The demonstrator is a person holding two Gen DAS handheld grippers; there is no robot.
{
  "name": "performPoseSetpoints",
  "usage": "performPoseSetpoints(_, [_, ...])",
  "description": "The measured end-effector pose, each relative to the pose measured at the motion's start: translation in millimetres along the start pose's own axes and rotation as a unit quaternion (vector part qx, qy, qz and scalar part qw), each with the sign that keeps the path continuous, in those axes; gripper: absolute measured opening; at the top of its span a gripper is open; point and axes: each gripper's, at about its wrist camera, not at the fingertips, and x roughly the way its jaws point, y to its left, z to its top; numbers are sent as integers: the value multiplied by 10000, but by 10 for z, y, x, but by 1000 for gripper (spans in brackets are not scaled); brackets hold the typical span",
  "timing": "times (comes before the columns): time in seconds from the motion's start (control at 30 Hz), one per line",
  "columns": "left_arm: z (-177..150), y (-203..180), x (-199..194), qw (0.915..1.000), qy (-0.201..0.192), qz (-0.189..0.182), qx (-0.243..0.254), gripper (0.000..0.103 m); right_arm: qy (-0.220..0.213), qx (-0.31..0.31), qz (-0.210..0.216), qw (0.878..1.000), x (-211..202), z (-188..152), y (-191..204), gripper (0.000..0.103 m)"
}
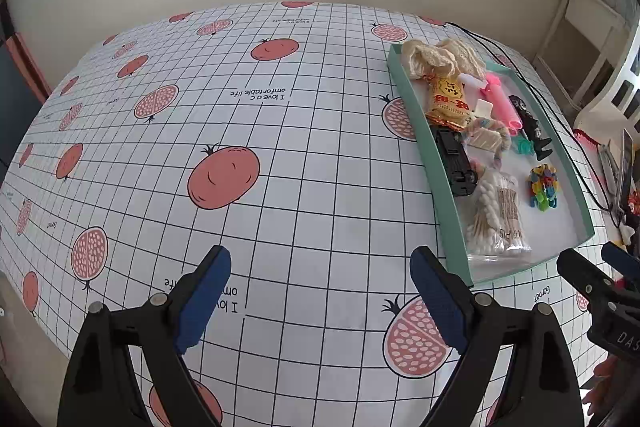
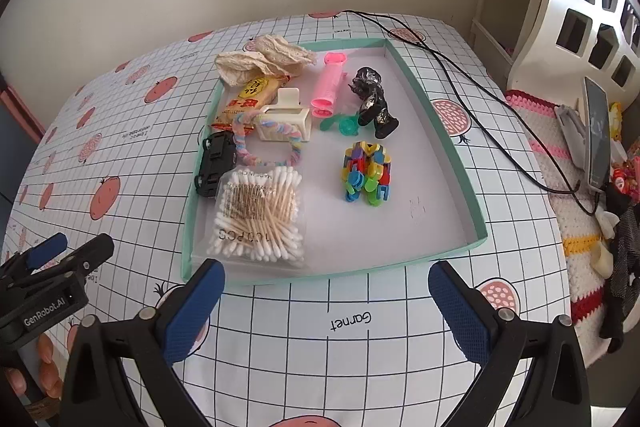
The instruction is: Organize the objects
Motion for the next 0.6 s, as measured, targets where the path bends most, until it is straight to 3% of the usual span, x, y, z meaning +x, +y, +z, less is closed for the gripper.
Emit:
performPoseSetpoints(0.23, [-43, 10, -24, 10000, -7, 15, -42, 91, 87, -123, -24, 9999, 41, -81, 109, 103])
performPoseSetpoints(0.6, [-110, -57, 150, 9994, 325, -28, 79, 91, 268, -43, -123, 9996, 112, -103, 98, 103])
